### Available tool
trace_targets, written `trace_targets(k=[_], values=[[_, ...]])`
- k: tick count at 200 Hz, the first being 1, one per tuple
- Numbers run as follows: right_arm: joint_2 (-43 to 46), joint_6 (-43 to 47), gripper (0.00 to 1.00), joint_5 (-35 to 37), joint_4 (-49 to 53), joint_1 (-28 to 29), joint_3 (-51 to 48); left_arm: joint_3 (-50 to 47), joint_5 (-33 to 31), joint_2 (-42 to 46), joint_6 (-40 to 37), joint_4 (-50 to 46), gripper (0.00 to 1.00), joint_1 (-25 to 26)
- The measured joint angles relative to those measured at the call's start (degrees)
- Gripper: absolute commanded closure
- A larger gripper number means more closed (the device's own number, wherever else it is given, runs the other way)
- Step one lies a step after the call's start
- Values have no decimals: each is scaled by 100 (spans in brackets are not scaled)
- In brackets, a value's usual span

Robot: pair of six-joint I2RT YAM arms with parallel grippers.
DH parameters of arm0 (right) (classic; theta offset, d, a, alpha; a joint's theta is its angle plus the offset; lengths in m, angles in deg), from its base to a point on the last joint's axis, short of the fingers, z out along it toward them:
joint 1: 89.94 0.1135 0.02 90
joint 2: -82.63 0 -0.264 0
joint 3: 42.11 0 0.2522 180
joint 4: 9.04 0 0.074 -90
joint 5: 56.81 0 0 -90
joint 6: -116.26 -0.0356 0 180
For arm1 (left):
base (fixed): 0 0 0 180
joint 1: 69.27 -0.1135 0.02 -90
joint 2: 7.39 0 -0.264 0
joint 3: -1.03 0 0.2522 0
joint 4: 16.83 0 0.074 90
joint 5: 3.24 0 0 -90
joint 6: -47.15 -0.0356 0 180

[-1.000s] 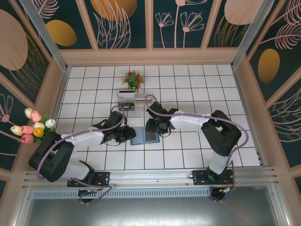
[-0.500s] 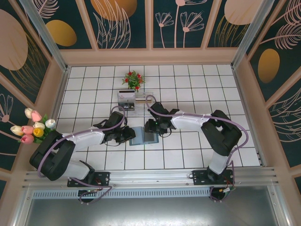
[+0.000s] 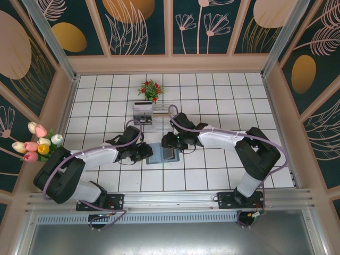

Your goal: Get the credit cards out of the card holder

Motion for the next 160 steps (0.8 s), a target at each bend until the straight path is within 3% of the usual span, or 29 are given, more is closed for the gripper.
trace_targets(k=[160], values=[[-42, -634, 50, -1119, -1521, 131, -330, 118, -372, 125, -162, -461, 77, 9]])
